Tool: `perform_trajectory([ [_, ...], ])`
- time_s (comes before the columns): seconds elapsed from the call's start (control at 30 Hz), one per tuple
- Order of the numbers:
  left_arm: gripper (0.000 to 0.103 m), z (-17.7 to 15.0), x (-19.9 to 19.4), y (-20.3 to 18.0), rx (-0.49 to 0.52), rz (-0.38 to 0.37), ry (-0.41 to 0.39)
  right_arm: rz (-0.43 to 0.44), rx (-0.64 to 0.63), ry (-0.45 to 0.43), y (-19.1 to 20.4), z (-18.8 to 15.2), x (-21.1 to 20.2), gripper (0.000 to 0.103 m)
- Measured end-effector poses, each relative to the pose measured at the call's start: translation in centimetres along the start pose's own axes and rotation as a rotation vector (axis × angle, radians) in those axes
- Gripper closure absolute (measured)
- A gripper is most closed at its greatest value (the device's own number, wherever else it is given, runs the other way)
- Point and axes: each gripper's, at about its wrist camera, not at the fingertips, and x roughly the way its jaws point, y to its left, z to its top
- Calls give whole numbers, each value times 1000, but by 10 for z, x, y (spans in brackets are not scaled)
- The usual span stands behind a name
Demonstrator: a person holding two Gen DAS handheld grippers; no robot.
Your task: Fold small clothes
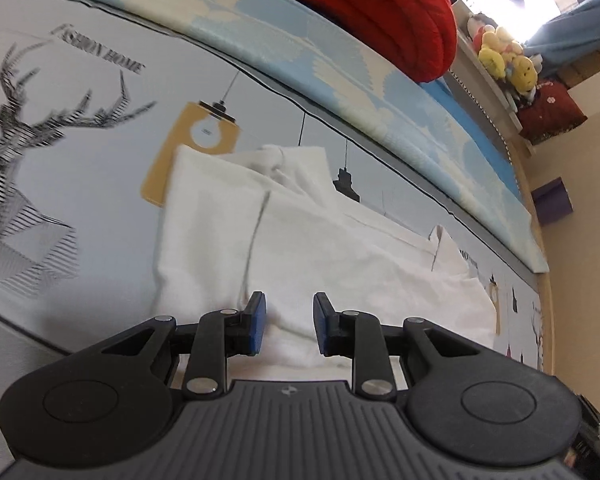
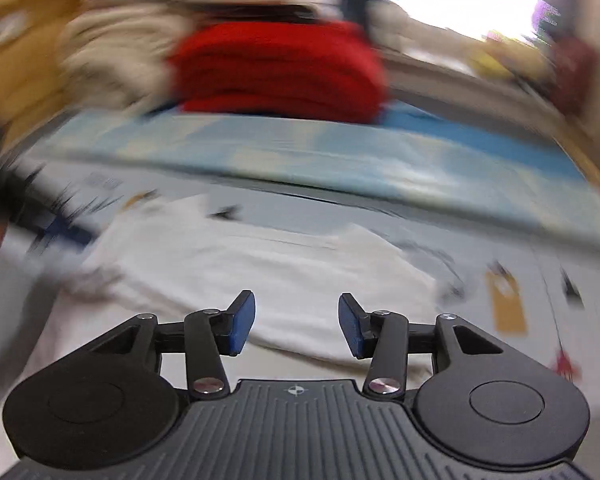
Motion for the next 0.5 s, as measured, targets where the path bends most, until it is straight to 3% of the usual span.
perform_trajectory([
  [0.07, 75, -2, 13, -2, -8, 19, -9, -74, 97, -7, -26, 3, 1, 55],
  [0.13, 75, -5, 26, -4, -1, 79, -15, -92, 157, -33, -46, 2, 2, 55],
  [0.3, 75, -17, 46, -5, 47, 159, 0, -170, 338, 9, -88, -14, 11, 55],
  [0.5, 74, -17, 46, -5, 57, 174, -8, -192, 480, 19, -113, -24, 22, 55],
])
